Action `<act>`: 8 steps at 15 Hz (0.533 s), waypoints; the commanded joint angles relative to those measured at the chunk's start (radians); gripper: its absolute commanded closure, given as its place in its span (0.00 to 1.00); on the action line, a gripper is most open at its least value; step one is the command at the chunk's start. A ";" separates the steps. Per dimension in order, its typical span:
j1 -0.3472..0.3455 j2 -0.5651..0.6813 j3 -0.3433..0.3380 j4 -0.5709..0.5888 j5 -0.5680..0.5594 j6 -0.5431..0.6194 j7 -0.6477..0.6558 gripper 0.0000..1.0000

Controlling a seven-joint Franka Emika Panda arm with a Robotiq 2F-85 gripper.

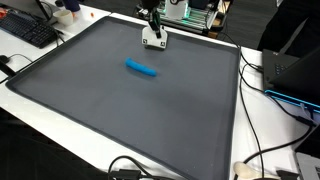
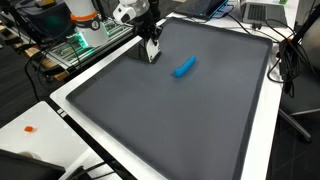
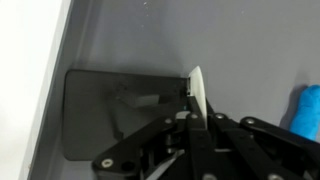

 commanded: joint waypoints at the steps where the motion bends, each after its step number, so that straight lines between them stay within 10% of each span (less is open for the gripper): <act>1: 0.015 0.018 -0.001 -0.002 0.035 0.023 0.012 0.99; 8: 0.019 -0.015 -0.002 -0.013 0.067 0.012 0.011 0.99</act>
